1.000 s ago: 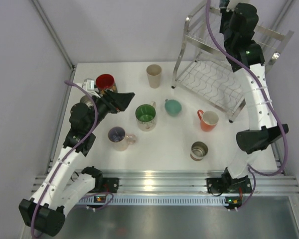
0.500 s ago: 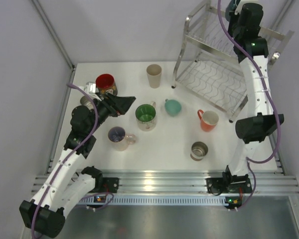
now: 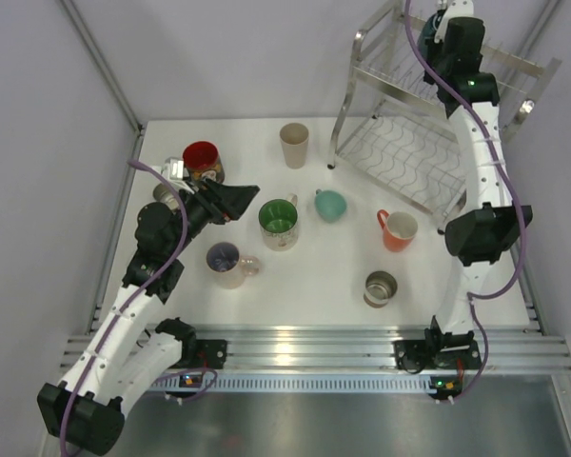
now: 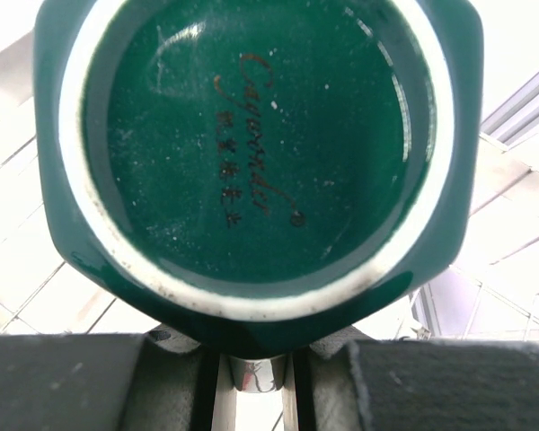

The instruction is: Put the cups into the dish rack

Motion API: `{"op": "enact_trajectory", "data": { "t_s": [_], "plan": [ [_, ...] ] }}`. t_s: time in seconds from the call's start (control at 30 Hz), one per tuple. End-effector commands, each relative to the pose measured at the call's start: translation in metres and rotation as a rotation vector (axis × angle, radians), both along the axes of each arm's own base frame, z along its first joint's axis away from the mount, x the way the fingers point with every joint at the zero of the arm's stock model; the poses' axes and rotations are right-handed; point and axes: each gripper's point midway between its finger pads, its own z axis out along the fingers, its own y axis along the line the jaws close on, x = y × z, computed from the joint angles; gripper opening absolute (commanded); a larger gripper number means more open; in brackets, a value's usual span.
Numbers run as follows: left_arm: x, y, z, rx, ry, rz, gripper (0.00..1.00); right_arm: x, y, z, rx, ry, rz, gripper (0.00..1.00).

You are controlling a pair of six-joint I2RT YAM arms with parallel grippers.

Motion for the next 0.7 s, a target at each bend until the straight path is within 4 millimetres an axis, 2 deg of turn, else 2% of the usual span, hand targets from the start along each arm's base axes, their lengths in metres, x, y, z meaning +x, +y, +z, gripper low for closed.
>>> {"op": "enact_trajectory", "data": {
  "t_s": [0.0,0.07,0.2,0.37,0.5,0.67],
  "plan": [
    [-0.001,0.000,0.005,-0.004,-0.028,-0.003,0.98,0.000,-0.004,0.067,0.009,-0.199,0.007,0.00],
    [-0.001,0.000,0.004,-0.002,-0.029,-0.002,0.98,0.003,-0.003,0.063,0.011,-0.191,0.011,0.01],
    [0.000,0.000,0.002,-0.001,-0.023,0.001,0.98,0.007,0.010,0.060,0.031,-0.191,0.078,0.12],
    [0.001,0.000,-0.002,-0.002,-0.010,0.000,0.98,0.014,0.019,0.060,0.057,-0.208,0.121,0.18],
    [0.003,0.001,-0.004,-0.002,-0.004,0.009,0.98,0.016,0.024,0.060,0.070,-0.215,0.142,0.30],
    [0.003,0.000,-0.004,-0.001,-0.002,0.006,0.98,0.019,0.031,0.057,0.087,-0.215,0.178,0.39]
  ]
}}
